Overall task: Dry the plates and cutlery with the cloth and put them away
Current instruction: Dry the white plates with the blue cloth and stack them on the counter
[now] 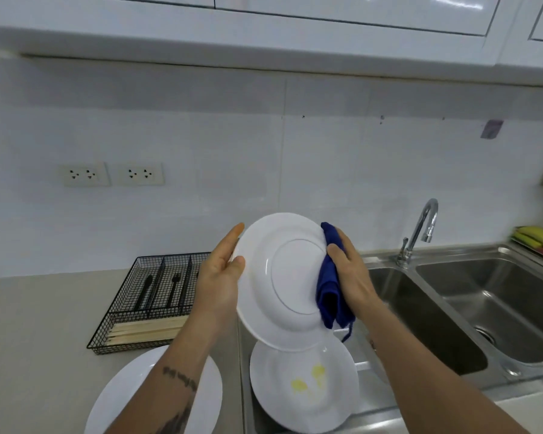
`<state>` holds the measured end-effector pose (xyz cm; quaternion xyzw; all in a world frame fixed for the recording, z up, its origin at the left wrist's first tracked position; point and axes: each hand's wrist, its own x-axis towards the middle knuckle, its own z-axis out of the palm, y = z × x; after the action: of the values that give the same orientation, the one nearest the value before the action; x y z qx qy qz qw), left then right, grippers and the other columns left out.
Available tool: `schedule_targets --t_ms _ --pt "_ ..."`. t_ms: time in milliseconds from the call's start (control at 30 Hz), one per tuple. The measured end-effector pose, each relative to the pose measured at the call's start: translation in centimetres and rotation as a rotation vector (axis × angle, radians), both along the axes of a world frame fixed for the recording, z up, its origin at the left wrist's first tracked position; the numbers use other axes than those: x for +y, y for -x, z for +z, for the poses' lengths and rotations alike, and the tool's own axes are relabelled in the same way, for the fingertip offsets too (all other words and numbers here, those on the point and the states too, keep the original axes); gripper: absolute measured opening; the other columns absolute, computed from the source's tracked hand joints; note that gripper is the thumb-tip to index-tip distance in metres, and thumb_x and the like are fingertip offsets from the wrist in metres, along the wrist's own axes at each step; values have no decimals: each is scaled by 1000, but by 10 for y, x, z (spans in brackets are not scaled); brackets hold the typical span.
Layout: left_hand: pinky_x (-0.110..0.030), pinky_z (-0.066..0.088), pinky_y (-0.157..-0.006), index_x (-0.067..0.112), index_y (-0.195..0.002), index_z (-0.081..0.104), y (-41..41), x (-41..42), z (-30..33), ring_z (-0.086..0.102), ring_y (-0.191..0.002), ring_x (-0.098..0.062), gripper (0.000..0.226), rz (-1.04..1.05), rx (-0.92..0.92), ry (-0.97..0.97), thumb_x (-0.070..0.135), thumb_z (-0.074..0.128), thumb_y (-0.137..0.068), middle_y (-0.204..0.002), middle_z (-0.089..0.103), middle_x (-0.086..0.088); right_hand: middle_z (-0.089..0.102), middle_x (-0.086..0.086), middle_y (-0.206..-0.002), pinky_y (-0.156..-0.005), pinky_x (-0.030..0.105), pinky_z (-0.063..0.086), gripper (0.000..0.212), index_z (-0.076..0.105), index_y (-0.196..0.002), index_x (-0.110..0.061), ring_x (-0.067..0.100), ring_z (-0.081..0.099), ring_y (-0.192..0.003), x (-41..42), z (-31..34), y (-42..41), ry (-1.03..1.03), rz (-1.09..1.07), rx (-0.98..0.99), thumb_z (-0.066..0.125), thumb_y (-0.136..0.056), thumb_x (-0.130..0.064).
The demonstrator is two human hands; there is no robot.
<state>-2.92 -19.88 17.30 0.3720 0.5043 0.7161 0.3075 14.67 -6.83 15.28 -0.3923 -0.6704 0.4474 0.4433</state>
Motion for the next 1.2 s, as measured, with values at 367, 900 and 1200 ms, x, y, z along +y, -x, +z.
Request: schedule_targets --t_ms 367,900,1200 --pt "-34 53 -94 44 -119 65 -8 14 7 66 -109 -17 54 124 -197 -122 -1 41 -99 -129 65 6 47 -4 -137 -106 28 31 48 36 -141 -42 8 41 -126 -34 -15 0 -130 -196 -88 34 -93 -37" --pt "-51 37 -113 49 -130 56 -23 14 20 52 -131 -26 64 -117 -146 -164 -4 38 -99 -141 57 -3 21 4 -159 -119 46 11 60 27 -151 -19 20 4 -149 -51 41 49 -904 -68 -575 30 -94 -36" --pt "-40 53 -91 49 -131 52 -15 -3 25 68 -107 -25 62 -97 -98 -149 -3 39 -101 -122 69 -5 51 -4 -135 -109 38 32 46 44 -139 -28 19 43 -126 -18 55 43 -429 -37 -294 30 -96 -31"
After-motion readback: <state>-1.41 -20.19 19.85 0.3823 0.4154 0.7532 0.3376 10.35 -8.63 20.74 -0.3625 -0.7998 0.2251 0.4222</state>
